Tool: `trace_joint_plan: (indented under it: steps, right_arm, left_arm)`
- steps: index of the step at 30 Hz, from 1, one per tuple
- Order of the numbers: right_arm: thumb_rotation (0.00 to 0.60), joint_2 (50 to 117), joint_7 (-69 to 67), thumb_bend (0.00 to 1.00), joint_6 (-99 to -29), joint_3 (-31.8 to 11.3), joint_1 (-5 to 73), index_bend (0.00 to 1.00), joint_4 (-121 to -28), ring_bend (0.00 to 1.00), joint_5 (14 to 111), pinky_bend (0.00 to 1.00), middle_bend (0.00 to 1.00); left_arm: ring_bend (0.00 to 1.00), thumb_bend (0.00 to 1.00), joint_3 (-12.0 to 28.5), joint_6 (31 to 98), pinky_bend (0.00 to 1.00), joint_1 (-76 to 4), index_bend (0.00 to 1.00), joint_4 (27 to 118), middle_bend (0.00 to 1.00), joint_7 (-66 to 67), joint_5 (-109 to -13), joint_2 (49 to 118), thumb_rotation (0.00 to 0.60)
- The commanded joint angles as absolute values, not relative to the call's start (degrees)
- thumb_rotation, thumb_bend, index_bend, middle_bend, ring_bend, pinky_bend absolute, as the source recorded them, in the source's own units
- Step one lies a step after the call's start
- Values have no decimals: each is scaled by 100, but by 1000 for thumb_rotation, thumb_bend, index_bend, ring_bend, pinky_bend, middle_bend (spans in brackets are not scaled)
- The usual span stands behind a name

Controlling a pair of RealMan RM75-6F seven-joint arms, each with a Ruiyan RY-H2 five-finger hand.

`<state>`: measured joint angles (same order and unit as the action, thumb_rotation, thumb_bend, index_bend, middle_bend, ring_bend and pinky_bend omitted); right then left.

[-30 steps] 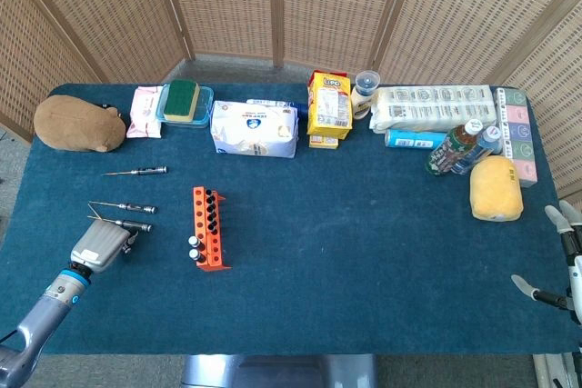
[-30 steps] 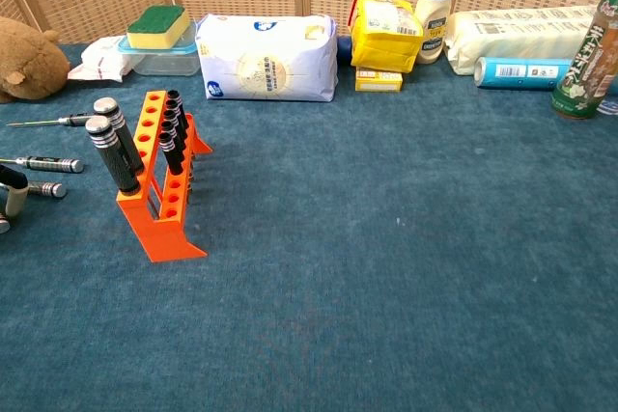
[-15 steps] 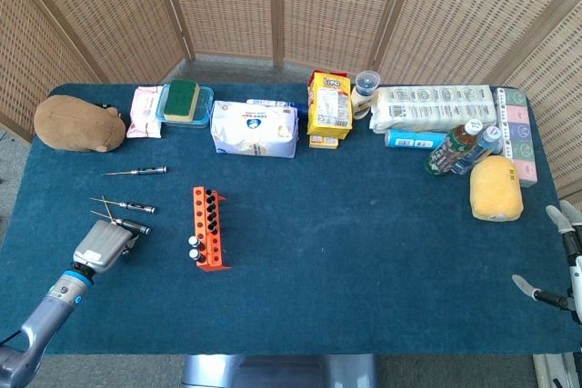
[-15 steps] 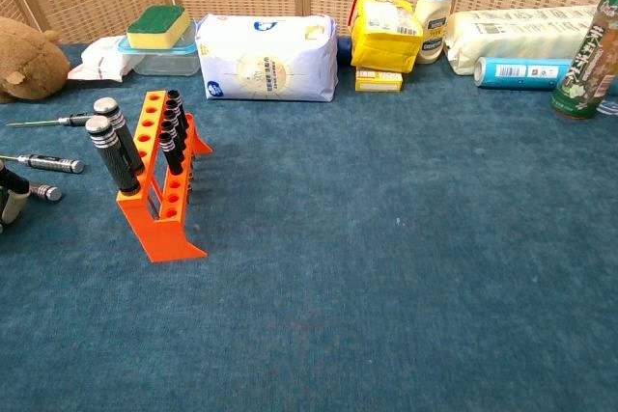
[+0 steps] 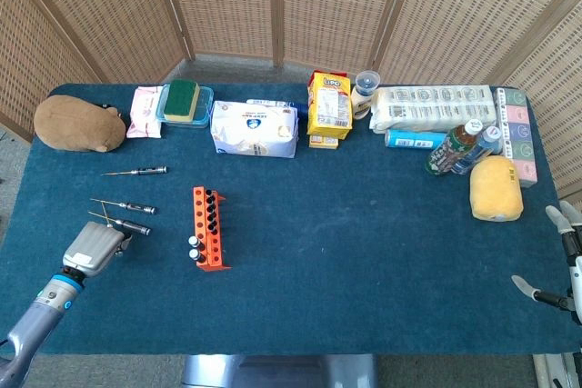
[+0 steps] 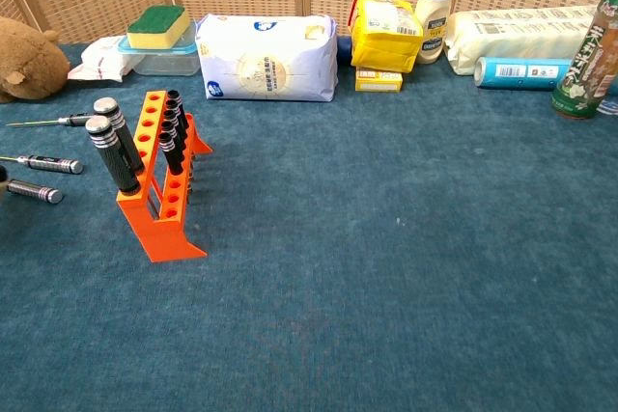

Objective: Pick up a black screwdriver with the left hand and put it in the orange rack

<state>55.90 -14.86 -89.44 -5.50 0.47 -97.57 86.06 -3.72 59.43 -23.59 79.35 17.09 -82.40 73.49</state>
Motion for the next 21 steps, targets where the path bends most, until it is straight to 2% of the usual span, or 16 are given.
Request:
trace_joint_plan:
  steps: [1, 21]
  right_arm:
    - [600, 5591, -1481, 0, -8942, -549, 48, 44, -9761, 2, 8609, 0, 4]
    - [600, 5608, -1422, 0, -8921, -539, 57, 44, -9778, 2, 8602, 0, 4]
  left_arm:
    - [785, 401, -371, 6130, 863, -2236, 563, 8342, 903, 1842, -8142, 6975, 600]
    - [785, 401, -204, 6648, 863, -2008, 563, 9043, 904, 914, -8268, 6085, 600]
